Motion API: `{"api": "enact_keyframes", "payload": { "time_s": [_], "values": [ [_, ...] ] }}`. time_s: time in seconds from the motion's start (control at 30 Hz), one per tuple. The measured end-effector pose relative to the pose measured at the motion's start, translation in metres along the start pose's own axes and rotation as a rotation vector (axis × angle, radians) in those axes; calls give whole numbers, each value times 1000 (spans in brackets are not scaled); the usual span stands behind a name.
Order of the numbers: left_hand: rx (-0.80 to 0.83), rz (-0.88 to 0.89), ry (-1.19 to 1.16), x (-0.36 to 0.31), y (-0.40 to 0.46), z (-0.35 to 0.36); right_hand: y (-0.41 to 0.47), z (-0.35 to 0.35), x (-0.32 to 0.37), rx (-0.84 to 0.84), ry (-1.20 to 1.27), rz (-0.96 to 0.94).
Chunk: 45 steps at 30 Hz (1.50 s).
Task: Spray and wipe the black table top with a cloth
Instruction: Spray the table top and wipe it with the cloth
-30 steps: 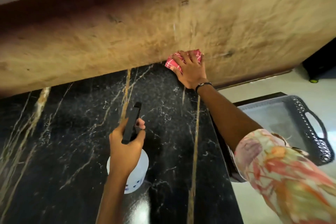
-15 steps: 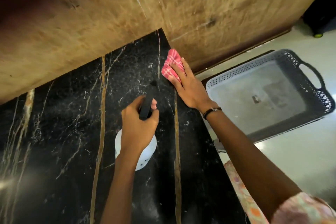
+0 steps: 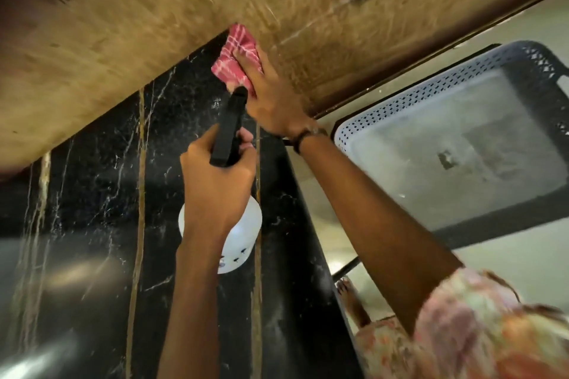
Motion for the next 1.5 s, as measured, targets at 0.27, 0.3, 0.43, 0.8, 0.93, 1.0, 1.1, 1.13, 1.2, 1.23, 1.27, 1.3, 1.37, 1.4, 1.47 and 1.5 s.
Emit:
{"api": "enact_keyframes", "payload": {
  "time_s": [0.27,0.3,0.43,0.8,0.93,1.0,1.1,1.13,1.2,1.23,1.27,1.3,1.37,1.4,1.47,1.5],
  "values": [
    [-28,-62,-38,-13,-22,15,-126,21,9,-8,36,-38],
    [-21,-59,-51,-13,-26,16,-112,18,8,6,34,-28],
    [13,-85,-118,-6,-46,23,-35,1,2,86,56,39],
    [43,-342,-86,36,-94,32,-180,23,18,30,28,-30],
    [78,-162,-102,16,-129,32,-303,39,36,120,92,55],
    [120,-85,-164,2,-146,31,-323,46,38,120,72,89],
    [93,-115,-172,21,-157,29,-299,45,34,86,18,69],
    [101,-120,-174,25,-161,27,-283,43,31,81,-2,55],
    [148,-88,-211,29,-177,25,-253,41,26,75,-45,33],
    [155,-82,-224,33,-186,23,-244,41,24,79,-62,32],
    [159,-76,-231,39,-195,21,-240,41,23,83,-71,35],
    [164,-67,-230,43,-202,20,-242,40,23,78,-70,36],
    [177,-37,-236,49,-223,16,-270,42,29,66,-56,31],
    [177,-21,-248,53,-234,13,-293,44,35,70,-45,34],
    [178,-4,-278,59,-253,10,-348,50,45,98,-5,75],
    [190,-2,-293,64,-263,8,-377,55,51,122,12,106]
  ]
}}
Point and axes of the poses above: each hand's wrist, its own y-axis towards the middle knuckle, its own z-axis out of the palm, x = y × z, the point moved 2 cm from there along y, towards the middle knuckle, and after that the axes turned 11 degrees about x, right-handed, at the moved point
